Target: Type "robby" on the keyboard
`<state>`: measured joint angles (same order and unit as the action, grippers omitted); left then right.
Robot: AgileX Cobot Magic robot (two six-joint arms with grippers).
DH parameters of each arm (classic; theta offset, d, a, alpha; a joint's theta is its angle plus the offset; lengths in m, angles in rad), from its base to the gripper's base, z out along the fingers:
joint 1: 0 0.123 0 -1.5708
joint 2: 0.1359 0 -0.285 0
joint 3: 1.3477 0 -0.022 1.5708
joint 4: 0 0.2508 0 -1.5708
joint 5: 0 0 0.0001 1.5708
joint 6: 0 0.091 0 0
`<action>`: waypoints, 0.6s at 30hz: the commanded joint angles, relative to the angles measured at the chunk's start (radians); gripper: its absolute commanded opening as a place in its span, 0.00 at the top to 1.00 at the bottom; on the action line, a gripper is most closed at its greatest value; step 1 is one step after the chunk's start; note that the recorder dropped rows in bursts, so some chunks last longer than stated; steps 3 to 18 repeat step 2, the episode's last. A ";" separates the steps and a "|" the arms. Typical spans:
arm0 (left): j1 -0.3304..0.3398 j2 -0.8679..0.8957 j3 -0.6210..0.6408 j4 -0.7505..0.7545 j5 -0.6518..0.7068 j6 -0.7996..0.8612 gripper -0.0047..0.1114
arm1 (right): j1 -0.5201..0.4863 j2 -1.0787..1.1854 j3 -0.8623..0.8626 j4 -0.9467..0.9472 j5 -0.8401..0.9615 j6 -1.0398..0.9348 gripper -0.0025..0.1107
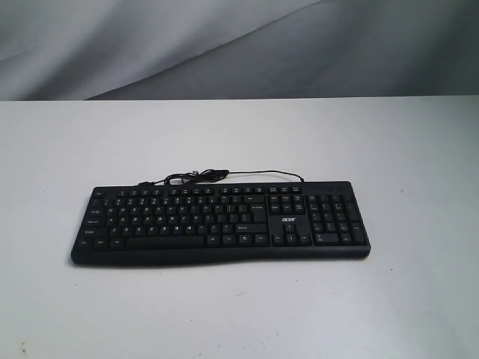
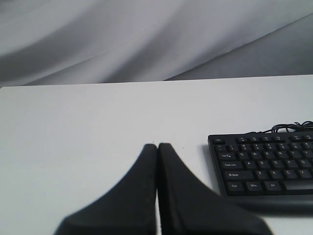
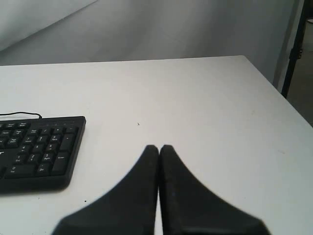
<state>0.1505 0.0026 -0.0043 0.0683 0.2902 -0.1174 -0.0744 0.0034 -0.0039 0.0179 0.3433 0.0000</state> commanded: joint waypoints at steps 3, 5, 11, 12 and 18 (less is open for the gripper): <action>0.002 -0.003 0.004 -0.008 -0.005 -0.004 0.96 | -0.007 -0.003 0.004 0.005 -0.002 0.009 0.98; 0.002 -0.003 0.004 -0.008 -0.005 -0.004 0.96 | -0.007 -0.003 0.004 0.005 -0.002 0.009 0.98; 0.002 -0.003 0.004 -0.008 -0.005 -0.004 0.96 | -0.007 -0.003 0.004 0.005 -0.002 0.009 0.98; 0.002 -0.003 0.004 -0.008 -0.005 -0.004 0.96 | -0.007 -0.003 0.004 0.005 -0.002 0.009 0.98; 0.002 -0.003 0.004 -0.008 -0.005 -0.004 0.96 | -0.007 -0.003 0.004 0.005 -0.002 0.009 0.98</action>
